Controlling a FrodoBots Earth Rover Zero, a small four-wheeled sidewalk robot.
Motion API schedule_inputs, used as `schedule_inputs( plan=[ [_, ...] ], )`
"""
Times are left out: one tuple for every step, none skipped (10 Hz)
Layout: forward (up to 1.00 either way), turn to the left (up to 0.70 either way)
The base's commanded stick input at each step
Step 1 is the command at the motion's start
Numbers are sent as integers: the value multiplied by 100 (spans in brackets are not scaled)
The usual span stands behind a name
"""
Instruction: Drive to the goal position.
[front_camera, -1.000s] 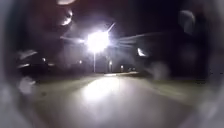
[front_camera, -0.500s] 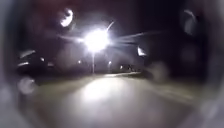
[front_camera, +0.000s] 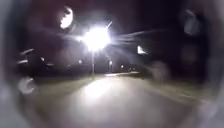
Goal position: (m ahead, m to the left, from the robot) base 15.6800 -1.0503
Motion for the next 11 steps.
schedule_inputs(
  plan=[
    [100,4],
    [100,5],
    [100,7],
    [100,7],
    [100,7],
    [100,9],
    [100,10],
    [100,6],
    [100,4],
    [100,3],
    [100,6]
  ],
)
